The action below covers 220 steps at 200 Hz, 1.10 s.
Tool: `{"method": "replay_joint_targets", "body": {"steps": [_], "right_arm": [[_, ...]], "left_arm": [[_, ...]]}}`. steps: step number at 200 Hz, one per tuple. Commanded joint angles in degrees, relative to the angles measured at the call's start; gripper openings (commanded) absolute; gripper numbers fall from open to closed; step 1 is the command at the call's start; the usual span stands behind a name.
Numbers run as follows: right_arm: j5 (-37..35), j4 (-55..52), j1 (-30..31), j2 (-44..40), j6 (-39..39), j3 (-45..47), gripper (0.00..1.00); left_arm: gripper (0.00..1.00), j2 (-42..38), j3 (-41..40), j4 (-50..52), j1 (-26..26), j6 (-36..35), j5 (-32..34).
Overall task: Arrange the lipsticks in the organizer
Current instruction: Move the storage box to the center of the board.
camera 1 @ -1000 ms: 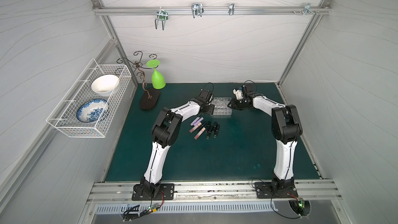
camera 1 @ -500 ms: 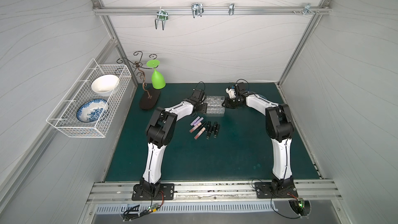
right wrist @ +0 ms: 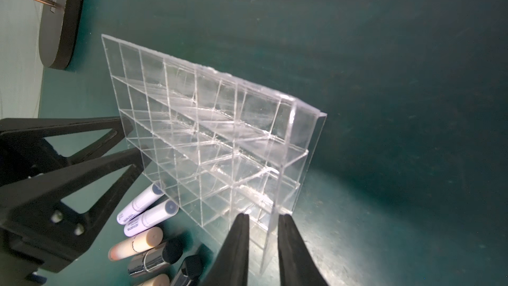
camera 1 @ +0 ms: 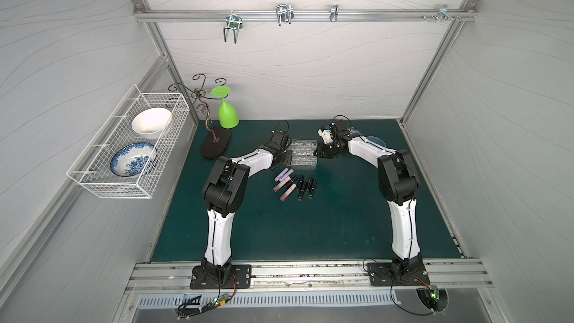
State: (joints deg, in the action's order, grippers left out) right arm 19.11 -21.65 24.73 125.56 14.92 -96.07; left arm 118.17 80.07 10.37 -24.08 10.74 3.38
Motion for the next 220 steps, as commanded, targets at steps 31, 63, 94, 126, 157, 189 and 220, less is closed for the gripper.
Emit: {"method": "replay_joint_targets", "body": {"steps": [31, 63, 94, 126, 157, 189, 220], "right_arm": [[1.79, -1.93, 1.28, 0.91, -1.59, -1.24, 0.26], [1.33, -1.99, 1.28, 1.06, -1.81, -1.83, 0.31], [1.45, -1.95, 1.28, 0.52, -1.97, -1.48, 0.46], [0.89, -1.06, 1.28, -3.17, -2.01, 0.44, 0.58], [-0.62, 0.48, 1.28, -9.62, -2.16, 4.38, 0.67], [-2.58, 1.68, 1.26, -18.99, -2.25, 11.21, 0.73], [-4.60, 2.76, 1.28, -30.64, -1.89, 21.82, 0.75]], "left_arm": [[0.57, -1.69, -3.46, 2.11, -0.18, 0.07, 0.25], [0.57, -2.32, -4.22, 1.76, -0.27, 0.24, 0.05], [0.61, -2.65, -4.31, 1.35, -0.24, -0.04, 0.82], [0.73, -6.94, -8.07, -4.69, -0.69, -1.97, 2.01], [0.82, -13.27, -12.17, -9.50, -1.86, -3.45, 4.63], [0.83, -20.41, -14.00, -6.82, -5.18, -5.38, 7.17], [0.82, -26.05, -15.64, -1.95, -8.28, -4.49, 6.42]]}}
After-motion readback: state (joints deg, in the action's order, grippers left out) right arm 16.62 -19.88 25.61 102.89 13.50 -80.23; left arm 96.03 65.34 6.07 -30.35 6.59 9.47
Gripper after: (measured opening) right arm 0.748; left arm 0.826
